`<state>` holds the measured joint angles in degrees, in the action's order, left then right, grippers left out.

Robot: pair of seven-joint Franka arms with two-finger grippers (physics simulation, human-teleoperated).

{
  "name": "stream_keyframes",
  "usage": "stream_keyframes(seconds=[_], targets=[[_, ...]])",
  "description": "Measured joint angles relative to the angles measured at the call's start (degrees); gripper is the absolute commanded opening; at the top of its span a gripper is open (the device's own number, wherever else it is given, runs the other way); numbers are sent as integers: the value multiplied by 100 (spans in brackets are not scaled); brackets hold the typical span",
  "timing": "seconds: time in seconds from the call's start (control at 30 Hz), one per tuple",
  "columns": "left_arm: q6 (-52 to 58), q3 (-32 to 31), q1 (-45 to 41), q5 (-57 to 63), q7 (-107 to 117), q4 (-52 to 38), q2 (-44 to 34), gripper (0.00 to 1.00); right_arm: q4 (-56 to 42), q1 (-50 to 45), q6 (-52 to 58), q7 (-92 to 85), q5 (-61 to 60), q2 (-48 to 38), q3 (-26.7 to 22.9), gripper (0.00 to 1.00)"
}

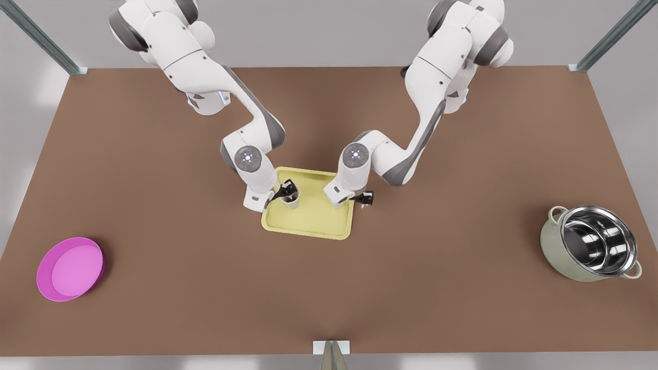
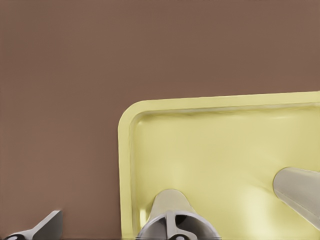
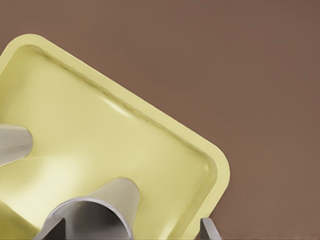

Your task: Use the left arm to pick up the white IKEA cup from the tray and place it on the middle-left position; use the right arm to pick up the white IKEA cup from the tray and place it on the middle-right position

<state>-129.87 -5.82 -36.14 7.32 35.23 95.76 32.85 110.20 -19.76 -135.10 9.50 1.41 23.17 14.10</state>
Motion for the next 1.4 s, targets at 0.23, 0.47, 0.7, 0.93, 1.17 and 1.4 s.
stream_keyframes(seconds=[0.23, 0.47, 0.7, 0.93, 1.17, 1.4], targets=[[-550, -8, -100, 28, 381, 521, 174, 53, 100, -111, -79, 128, -5, 301, 54, 100], [-816, -5, -133, 33, 759, 340, 127, 4, 307, -83, -100, 167, 12, 266, 49, 90], [-662, 7, 703, 37, 985, 1301, -1161, 3, 308, -88, -107, 105, -57, 298, 47, 28], [-1047, 61, 2846, -397, -177, 1928, -1194, 3, 236, -19, -14, 33, -108, 79, 20, 11], [-1692, 216, 2928, -389, -1134, 1863, -801, 3, -1177, 2051, 1490, -633, -141, -299, -13, 10], [-2016, 221, 2915, -542, -2008, 1861, -775, 100, -1845, 2998, 2206, -1659, 211, 558, -120, 8]])
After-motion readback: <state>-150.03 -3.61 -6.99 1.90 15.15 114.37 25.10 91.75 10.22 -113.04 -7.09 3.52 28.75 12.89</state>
